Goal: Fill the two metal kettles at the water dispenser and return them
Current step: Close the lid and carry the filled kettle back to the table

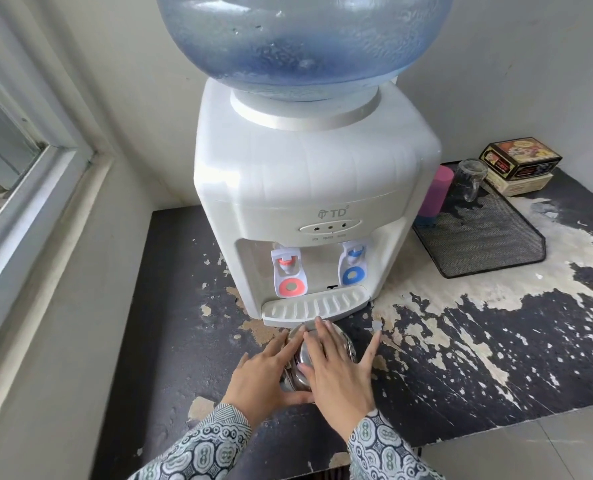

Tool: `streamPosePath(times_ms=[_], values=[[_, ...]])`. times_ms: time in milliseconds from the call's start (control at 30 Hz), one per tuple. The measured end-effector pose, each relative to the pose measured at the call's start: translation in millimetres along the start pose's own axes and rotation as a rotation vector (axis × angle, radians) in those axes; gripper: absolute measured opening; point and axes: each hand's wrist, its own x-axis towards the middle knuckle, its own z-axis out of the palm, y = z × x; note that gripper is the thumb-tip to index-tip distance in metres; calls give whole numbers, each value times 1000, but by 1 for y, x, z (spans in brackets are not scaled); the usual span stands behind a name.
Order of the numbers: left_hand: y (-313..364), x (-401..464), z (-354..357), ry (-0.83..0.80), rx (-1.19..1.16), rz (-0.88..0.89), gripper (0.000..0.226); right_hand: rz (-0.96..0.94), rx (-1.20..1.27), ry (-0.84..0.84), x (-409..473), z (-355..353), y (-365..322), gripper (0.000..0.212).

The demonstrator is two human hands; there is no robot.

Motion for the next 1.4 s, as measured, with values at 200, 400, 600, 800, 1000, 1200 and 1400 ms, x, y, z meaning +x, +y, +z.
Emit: streamPosePath(times_ms=[200, 400, 600, 800, 1000, 1200, 1400], values=[[6, 2, -6, -14, 204, 23, 116, -1, 44, -116, 3, -9, 3, 46], [4, 7, 0, 28, 104, 126, 109, -30, 327, -288, 20, -31, 12, 42], [-2, 9, -13, -63, 0, 170, 118, 50, 524, -379, 33, -49, 20, 44], [-15, 12, -22, -45, -240, 268, 100, 63, 677, -437, 32, -57, 27, 70], [-14, 8, -22, 55, -486, 163, 93, 79, 943, -440, 24, -55, 49, 62], [0, -3, -20, 236, -613, 124, 31, 68, 1065, -367, 16, -35, 60, 36], [25, 7, -28, 193, -756, 150, 27, 98, 1133, -308, 11, -40, 71, 35]])
